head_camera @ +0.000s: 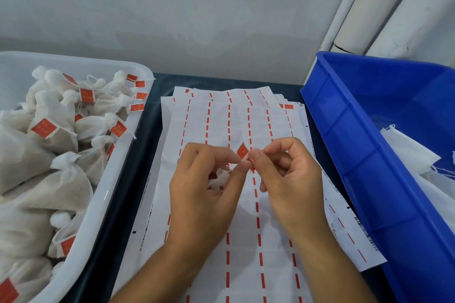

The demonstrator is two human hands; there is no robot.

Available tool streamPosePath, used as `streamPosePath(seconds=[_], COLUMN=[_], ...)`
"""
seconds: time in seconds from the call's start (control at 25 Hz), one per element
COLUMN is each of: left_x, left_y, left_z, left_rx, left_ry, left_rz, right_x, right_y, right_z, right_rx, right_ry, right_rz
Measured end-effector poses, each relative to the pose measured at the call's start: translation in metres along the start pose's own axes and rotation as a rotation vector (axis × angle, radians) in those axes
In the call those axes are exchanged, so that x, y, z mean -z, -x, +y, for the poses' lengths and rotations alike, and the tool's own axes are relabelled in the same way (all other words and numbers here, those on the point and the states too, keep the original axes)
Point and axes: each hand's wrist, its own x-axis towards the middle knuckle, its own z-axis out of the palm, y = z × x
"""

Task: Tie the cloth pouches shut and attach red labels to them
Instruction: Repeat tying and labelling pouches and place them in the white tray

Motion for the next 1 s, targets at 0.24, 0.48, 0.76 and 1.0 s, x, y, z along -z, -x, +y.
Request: streamPosePath(seconds=[0.24,0.48,0.76,1.0], left_x=[-0.0005,0.0003,0.0,-0.0003], left_y=[-0.0009,-0.0004,-0.0027,-0.0053], left_z=[-0.0011,-0.0001,-0.0001,-0.0048], left_rx=[0.045,0.062,0.157,0.31], left_ry=[0.003,0.023,0.085,0.215], left_rz=[-0.047,-0.029,-0.036,-0.096], right_x=[0.0016,0.0033,0.0039,0.0101], right_y=[-0.0003,0.0001,-0.0008,-0.006], right_z=[-0.0004,-0.0009,0.0021,0.0045], right_rx=[0.015,0.068,0.09,0.028], right_ry=[-0.015,-0.03,0.028,0.083], right_rz=[-0.003,-0.016,-0.055,-0.231])
